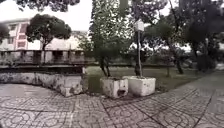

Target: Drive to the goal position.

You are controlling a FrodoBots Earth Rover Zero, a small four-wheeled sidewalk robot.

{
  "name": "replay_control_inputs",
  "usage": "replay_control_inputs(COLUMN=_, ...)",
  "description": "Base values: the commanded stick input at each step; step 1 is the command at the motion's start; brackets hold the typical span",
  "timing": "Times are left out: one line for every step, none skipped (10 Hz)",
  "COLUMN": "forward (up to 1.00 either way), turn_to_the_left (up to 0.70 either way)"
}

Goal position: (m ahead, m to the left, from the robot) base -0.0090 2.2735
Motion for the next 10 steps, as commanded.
replay_control_inputs(forward=0.7, turn_to_the_left=-0.27)
replay_control_inputs(forward=0.7, turn_to_the_left=-0.27)
replay_control_inputs(forward=0.0, turn_to_the_left=-0.45)
replay_control_inputs(forward=0.0, turn_to_the_left=-0.45)
replay_control_inputs(forward=0.0, turn_to_the_left=-0.45)
replay_control_inputs(forward=0.0, turn_to_the_left=-0.45)
replay_control_inputs(forward=0.0, turn_to_the_left=-0.45)
replay_control_inputs(forward=0.0, turn_to_the_left=-0.45)
replay_control_inputs(forward=0.0, turn_to_the_left=-0.45)
replay_control_inputs(forward=0.0, turn_to_the_left=-0.45)
